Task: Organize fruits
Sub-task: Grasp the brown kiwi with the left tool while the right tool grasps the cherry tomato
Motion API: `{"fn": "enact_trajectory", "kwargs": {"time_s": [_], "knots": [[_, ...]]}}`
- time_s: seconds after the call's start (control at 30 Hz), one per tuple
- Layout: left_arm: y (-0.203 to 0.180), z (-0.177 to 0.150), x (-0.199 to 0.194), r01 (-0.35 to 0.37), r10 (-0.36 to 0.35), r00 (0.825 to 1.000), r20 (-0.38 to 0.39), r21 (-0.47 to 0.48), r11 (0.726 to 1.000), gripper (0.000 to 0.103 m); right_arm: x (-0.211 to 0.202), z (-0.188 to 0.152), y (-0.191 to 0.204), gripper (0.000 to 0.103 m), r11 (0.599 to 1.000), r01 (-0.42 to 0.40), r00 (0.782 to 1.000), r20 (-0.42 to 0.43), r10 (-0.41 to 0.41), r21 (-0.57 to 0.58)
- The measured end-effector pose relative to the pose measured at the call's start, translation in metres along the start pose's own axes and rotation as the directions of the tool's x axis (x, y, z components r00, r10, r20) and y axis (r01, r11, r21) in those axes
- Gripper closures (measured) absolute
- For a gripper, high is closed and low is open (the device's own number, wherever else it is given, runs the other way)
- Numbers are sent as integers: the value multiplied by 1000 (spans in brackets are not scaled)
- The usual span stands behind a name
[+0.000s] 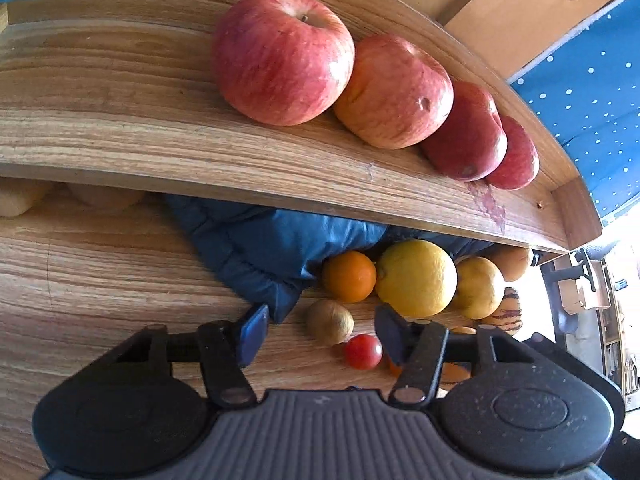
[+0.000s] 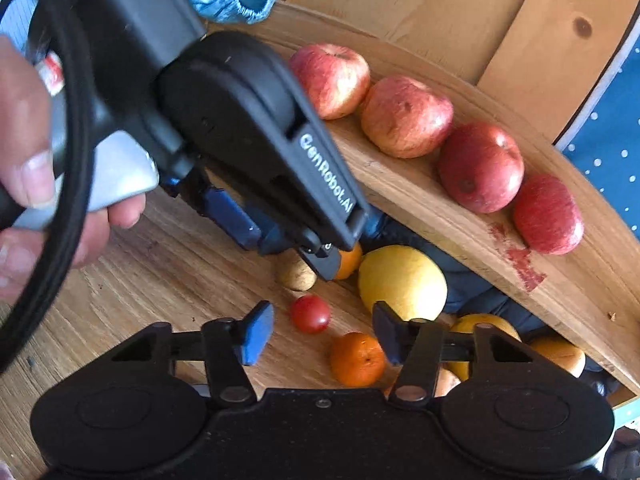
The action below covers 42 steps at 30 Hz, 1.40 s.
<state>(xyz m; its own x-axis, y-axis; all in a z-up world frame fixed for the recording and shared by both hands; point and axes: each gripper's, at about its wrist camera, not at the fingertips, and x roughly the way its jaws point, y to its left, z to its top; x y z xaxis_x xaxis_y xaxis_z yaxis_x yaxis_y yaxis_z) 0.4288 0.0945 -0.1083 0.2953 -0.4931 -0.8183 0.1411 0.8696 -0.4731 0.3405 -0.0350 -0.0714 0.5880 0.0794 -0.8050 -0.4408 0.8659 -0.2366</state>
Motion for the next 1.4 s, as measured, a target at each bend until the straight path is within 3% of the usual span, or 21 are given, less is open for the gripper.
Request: {"fn": "enact_trajectory", "kwargs": {"time_s": [0.07,0.4,0.47,0.8,1.3,1.4], "knots": [[2,0,-3,-13,13,1000,-14,-1,1000,48,3,0,1,53,1000,-2,1000,-18,2,0],[-1,-2,1,7,-8,999,-35,-18,1000,50,12,6,6,61,999,1,999,-44,-2,-40],[-1,-2,2,2,-2,999,-38,-15,1000,60,13,7,7,66,999,-8,999,-46,6,-49],[-6,0,10,0,-1,999,-47,-9,1000,73,14,12,15,82,996,-17,998,-67,11,-90],[-17,-12,-3,-4,5,1000,-22,27,1000,74,-16,3,22,88,997,49,998,-39,-51,-54],[-19,-17,-7,-10,10,1000,-12,24,1000,74,-23,-1,23,82,999,50,998,-44,-51,-21]]}}
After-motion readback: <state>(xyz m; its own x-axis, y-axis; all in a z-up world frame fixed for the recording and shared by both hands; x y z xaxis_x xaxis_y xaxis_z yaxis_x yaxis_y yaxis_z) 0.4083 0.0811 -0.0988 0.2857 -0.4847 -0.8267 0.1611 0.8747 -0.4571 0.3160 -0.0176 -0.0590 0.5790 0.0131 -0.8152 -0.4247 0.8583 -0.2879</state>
